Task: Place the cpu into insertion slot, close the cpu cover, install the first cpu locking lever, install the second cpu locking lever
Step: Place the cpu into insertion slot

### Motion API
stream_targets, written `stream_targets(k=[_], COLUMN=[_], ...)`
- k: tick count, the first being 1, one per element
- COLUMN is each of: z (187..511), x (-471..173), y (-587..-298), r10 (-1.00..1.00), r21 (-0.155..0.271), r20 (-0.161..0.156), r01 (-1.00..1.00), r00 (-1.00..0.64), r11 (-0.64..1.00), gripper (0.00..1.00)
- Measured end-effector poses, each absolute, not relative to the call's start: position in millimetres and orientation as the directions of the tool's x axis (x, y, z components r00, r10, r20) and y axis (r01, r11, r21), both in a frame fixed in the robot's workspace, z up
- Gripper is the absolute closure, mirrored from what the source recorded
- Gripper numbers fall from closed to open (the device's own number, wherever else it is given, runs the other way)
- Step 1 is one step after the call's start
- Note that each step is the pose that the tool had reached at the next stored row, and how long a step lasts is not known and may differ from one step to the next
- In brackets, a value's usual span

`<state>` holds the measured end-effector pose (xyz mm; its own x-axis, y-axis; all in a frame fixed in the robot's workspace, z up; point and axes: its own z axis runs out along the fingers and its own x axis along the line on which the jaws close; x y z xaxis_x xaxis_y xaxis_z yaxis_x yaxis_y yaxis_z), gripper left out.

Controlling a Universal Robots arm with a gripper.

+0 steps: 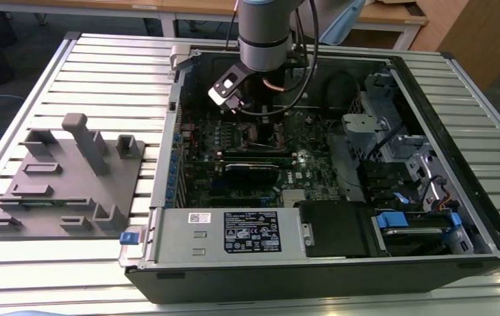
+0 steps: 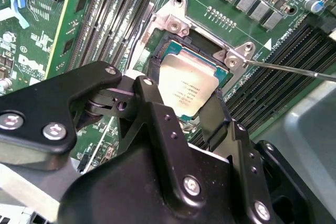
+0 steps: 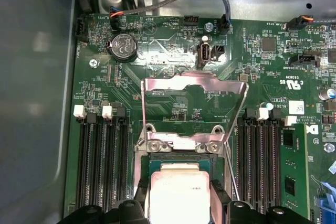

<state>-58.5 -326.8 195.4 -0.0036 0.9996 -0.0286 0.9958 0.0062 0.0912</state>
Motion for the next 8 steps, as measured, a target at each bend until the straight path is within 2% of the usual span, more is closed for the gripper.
stream_targets(k=[8], z=[194.9], x=[-58.4], y=[-328.6], r10=[1.0], r21=[0.091], r20=[-0.029], r01=[0.996], r00=[0.008], r11=[-0.005], gripper=[0.46])
